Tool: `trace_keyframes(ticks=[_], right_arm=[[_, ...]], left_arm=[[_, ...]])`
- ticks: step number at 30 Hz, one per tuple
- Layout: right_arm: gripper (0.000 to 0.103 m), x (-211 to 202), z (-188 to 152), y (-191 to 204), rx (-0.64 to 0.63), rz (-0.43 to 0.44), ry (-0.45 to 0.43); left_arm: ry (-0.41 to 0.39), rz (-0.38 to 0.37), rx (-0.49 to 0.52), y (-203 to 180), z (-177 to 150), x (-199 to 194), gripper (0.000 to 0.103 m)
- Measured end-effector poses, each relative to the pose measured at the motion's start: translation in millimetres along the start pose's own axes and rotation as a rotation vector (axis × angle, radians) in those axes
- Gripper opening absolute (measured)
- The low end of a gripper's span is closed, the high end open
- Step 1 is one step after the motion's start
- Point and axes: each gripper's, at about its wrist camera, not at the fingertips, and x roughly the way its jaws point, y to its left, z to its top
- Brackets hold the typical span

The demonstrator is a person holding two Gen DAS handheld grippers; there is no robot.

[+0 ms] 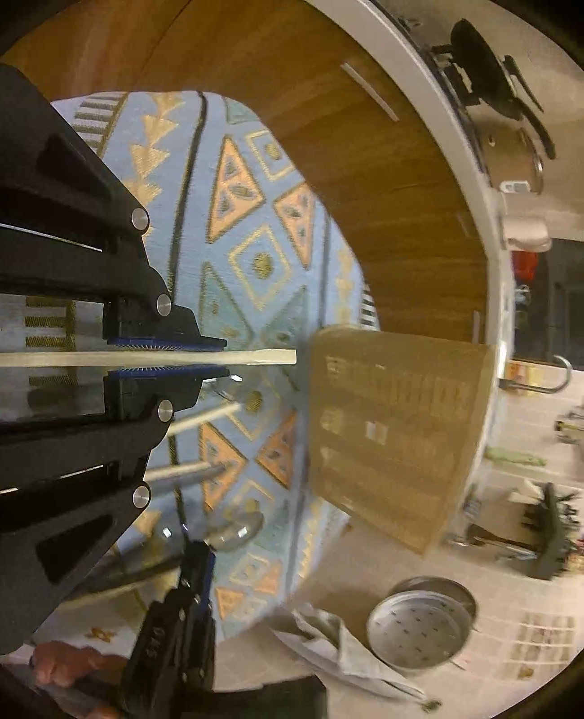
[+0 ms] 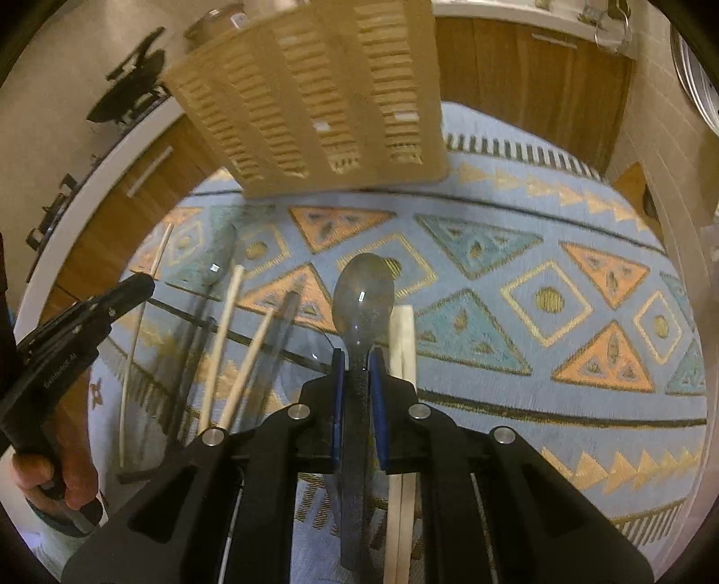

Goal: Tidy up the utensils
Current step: 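Lift both utensils over the beige caddy and open both tools to drop them in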

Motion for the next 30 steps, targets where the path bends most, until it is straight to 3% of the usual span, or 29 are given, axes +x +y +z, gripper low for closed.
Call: trace_keyframes(ticks=[9,15,19,22,23,25,30], right_arm=[[0.009,-52,6,18,-0.092,0.076,-0.213],[0.009,-87,19,34,-0.154,0.057,-0.397],[0.009,-118,58,36,-0.135,0.033,-0.556],[0.009,-132,96,31,-0.093,-0.048,-0.690],[0.009,-134,110,28,-0.078,-0.076,-0.725],[0.009,-132,137,23,-0.049,-0.114,-0.761],[0.009,-103,185,19,-0.028,-0.206,-0.775]], left_arm=[[-0.223,-0.119,-0.052,1,19,-48,0.004],[-0.410,-0.173,-0.059,-11,43,-84,0.004],[-0.546,-0.166,-0.018,-27,80,-100,0.004],[-0.631,-0.165,-0.023,-35,114,-97,0.004],[-0.662,-0.129,-0.014,-40,126,-94,0.004],[-0.699,-0.088,-0.007,-44,147,-86,0.004],[-0.713,-0.081,-0.085,-33,191,-55,0.004]])
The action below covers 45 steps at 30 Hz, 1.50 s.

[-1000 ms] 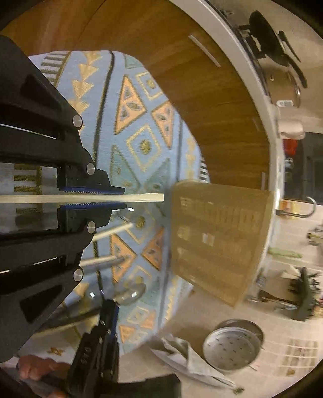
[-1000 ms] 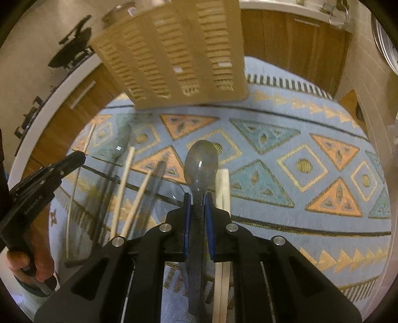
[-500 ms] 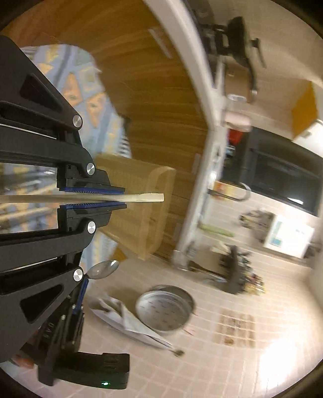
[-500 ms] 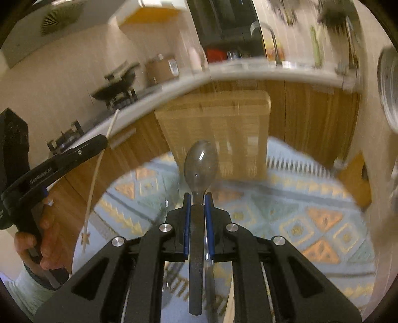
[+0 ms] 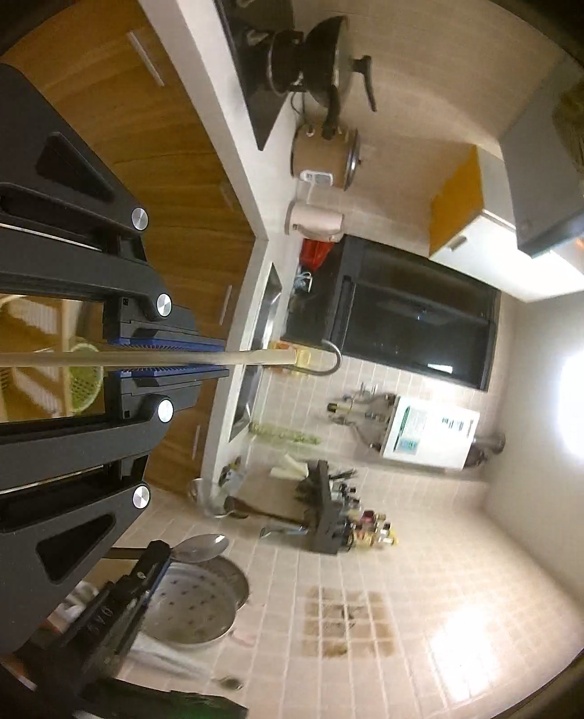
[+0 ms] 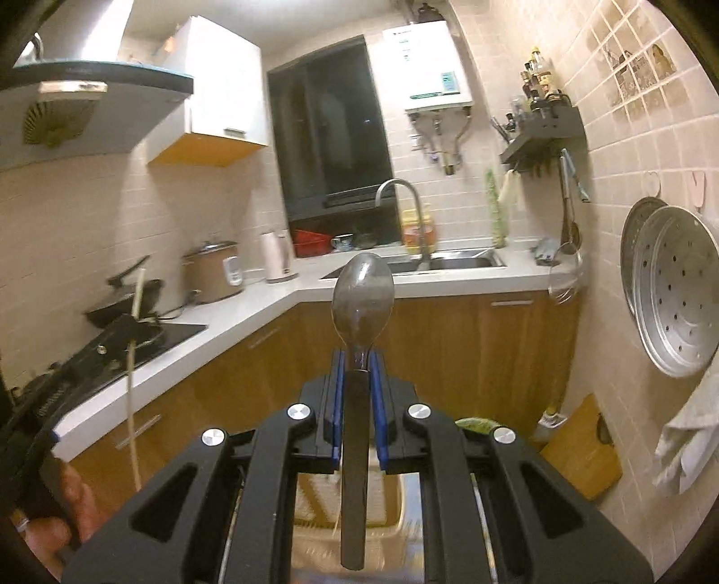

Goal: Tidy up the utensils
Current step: 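Lift both utensils over the beige caddy and open both tools to drop them in, then move both open tools back down to the utensils on the table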

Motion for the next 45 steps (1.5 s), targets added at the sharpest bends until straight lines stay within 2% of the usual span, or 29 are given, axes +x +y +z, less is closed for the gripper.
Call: trace_keyframes(ticks=[5,9,16,20,24,28,30,31,33,35,38,40,43,45], right_arm=[[0.009,28,-15,3,-0.010,-0.039,-0.005],[0.009,36,-28,1,-0.006,-0.060,0.002],[0.009,47,-37,3,-0.023,-0.077,-0.013],[0.009,49,-45,2,-0.011,-0.076,-0.017],[0.010,48,-52,-3,0.008,-0.053,-0.015],[0.010,32,-61,-7,0.011,-0.039,-0.023],[0.011,21,-67,-8,0.007,-0.022,-0.025],[0.013,18,-69,-9,0.011,-0.014,-0.022],[0.031,8,-71,-10,0.017,0.001,-0.017],[0.033,-5,-72,-11,0.019,0.016,-0.027],[0.033,-9,-72,-8,0.012,0.049,0.015],[0.033,-15,-74,-6,-0.004,0.053,0.025],[0.034,-29,-76,-5,-0.032,0.067,0.045],[0.034,-34,-79,-5,-0.050,0.076,0.081]], left_arm=[[0.006,0.006,-0.038,20,-10,25,0.004],[0.005,0.039,-0.056,31,-23,42,0.004],[-0.020,0.088,-0.018,30,-41,47,0.004],[-0.018,0.080,-0.027,33,-44,44,0.004],[-0.001,0.065,0.005,30,-48,42,0.005],[0.026,0.017,0.015,32,-51,30,0.005],[0.037,0.004,0.023,35,-52,22,0.011],[0.049,-0.003,0.024,37,-52,19,0.014],[0.063,-0.021,0.015,41,-52,12,0.014],[0.069,-0.046,0.013,44,-49,4,0.014],[0.074,-0.052,0.007,48,-46,-3,0.014],[0.090,-0.066,-0.004,53,-45,-7,0.014],[0.183,-0.084,-0.016,70,-46,-18,0.014],[0.258,-0.058,-0.025,83,-52,-23,0.018]])
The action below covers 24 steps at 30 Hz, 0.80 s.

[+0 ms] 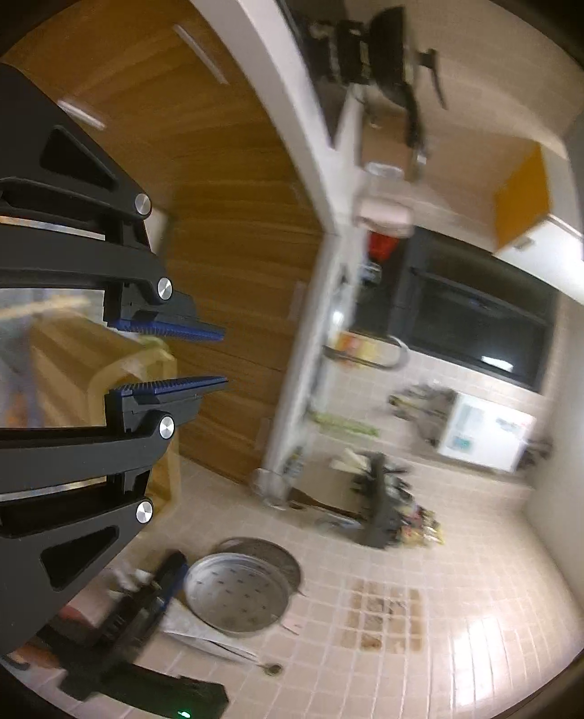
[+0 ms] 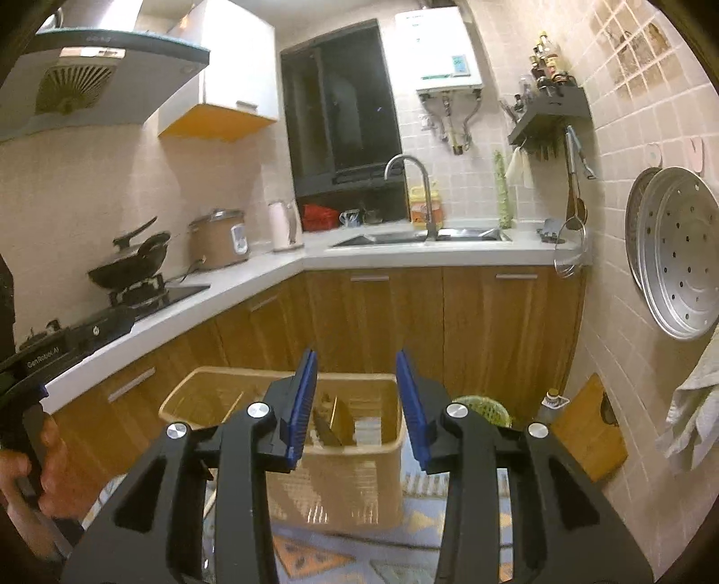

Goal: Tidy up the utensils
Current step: 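Move both open tools back down to the utensils on the table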

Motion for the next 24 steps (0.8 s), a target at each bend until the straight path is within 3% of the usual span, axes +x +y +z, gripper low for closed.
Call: trace_keyframes(ticks=[5,7,10,12,15,19,24], right_arm=[[0.034,-7,-14,1,-0.046,0.002,0.179],[0.034,-6,-20,-6,-0.011,0.026,0.263],[0.034,-5,-25,-17,0.044,0.051,0.347],[0.034,-7,-27,-23,0.076,0.067,0.374],[0.034,-10,-28,-29,0.084,0.059,0.397],[0.034,-11,-32,-33,0.075,0.063,0.408],[0.034,-9,-37,-37,0.075,0.068,0.428]], left_arm=[[0.293,0.019,-0.048,24,-30,3,0.018],[0.455,0.005,-0.073,28,-48,18,0.018],[0.636,-0.002,-0.072,28,-72,46,0.018],[0.685,0.024,-0.025,23,-82,60,0.018],[0.748,0.034,-0.033,24,-96,80,0.018],[0.758,0.116,0.018,22,-105,97,0.017],[0.779,0.142,0.049,19,-109,106,0.017]])
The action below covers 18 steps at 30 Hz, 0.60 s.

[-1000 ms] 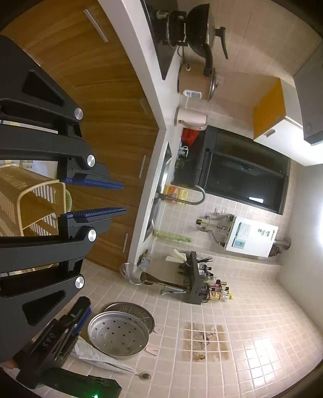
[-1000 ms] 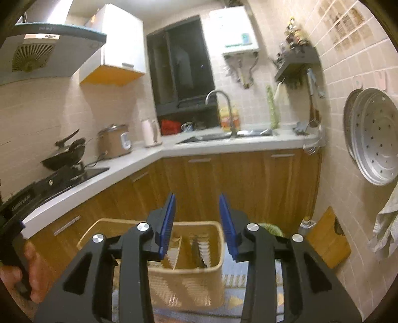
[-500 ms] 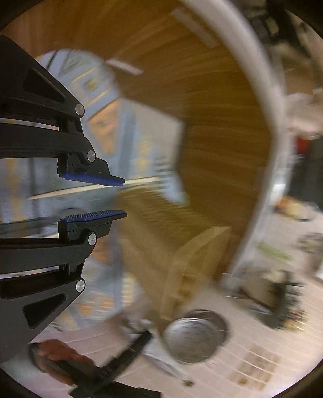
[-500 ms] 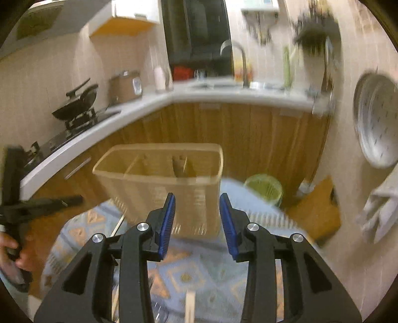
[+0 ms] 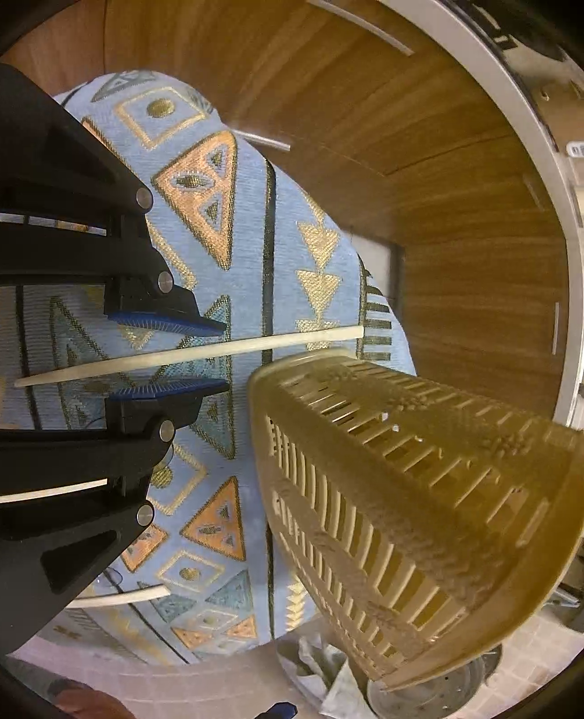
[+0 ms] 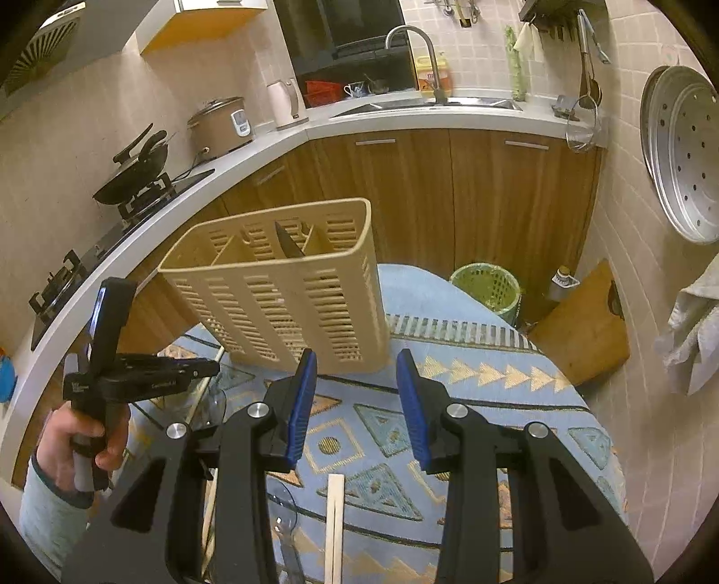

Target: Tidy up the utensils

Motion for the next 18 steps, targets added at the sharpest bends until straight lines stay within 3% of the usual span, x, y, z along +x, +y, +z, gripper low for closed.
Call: trace_keyframes(ticks=[4,8,10,11,15,18], right_arm=[[0.034,7,-4,-2,0.014,0.026,0.048],[0.034,13,-12,5,0.004,0.044,0.099],[0.034,14,-14,10,-0.008,0.046,0.107],[0.034,14,-15,11,-0.012,0.047,0.107],[0.034,10,-17,15,-0.016,0.056,0.110],[0.034,5,-18,15,-0.024,0.059,0.105]], left_arm=[[0.020,0.049,0.050,-14,5,4,0.017],[0.043,0.154,0.146,-34,3,10,0.017],[0.044,0.189,0.177,-43,1,11,0.015],[0.035,0.206,0.192,-45,0,11,0.008],[-0.001,0.167,0.163,-45,-13,3,0.004],[-0.116,0.101,0.102,-30,-30,-29,0.003]])
